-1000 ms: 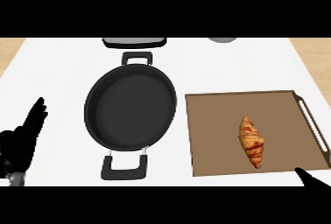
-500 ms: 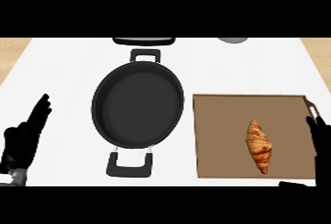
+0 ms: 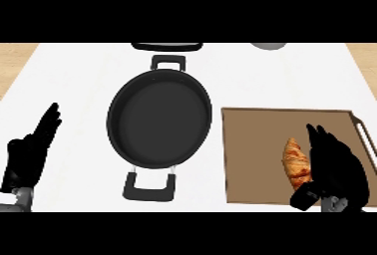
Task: Pick the croissant from the tray and place it in the pot
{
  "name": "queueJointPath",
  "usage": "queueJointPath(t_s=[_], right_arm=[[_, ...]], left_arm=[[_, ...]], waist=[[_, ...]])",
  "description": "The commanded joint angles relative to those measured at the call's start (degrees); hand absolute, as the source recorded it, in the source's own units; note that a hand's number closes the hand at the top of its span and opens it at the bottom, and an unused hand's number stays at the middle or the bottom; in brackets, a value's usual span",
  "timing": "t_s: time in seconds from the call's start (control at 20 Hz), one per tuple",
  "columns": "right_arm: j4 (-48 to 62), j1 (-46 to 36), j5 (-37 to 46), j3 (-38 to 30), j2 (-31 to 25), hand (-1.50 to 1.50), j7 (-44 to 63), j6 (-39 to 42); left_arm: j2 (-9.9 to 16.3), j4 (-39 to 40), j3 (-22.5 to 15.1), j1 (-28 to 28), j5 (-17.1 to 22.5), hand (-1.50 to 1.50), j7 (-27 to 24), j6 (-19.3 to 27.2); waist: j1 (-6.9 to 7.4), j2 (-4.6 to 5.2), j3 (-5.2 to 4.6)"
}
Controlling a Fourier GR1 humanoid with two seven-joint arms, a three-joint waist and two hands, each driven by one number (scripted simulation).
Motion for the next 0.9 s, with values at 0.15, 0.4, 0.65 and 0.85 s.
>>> queueJointPath(t_s=[0.15, 0.4, 0.65, 0.85], right_arm=[[10.2, -9.2, -0.7, -1.2, 7.7, -1.5, 9.8, 10.5], [13.0, -8.7, 3.4, -1.2, 10.2, -1.5, 11.1, 11.5], [21.7, -15.7, 5.1, -5.0, 11.6, -1.5, 8.6, 13.1], [25.0, -15.3, 7.0, -6.9, 13.3, -1.5, 8.2, 12.8]], left_arm=[[-1.9, 2.5, 0.6, 0.0, -1.4, 0.0, -1.8, 0.7], [-0.9, -0.9, 1.2, 2.9, -0.6, 0.0, -0.5, -0.8], [-1.6, 2.8, 2.8, 1.7, -1.2, 0.0, -2.9, -1.5], [-3.0, 0.3, 1.5, -0.6, -3.0, 0.0, 1.5, 0.2]], waist=[[-1.45, -0.22, 0.07], [-1.65, -0.47, 0.11], [-1.51, -0.29, 0.11], [-1.93, -0.34, 0.15]])
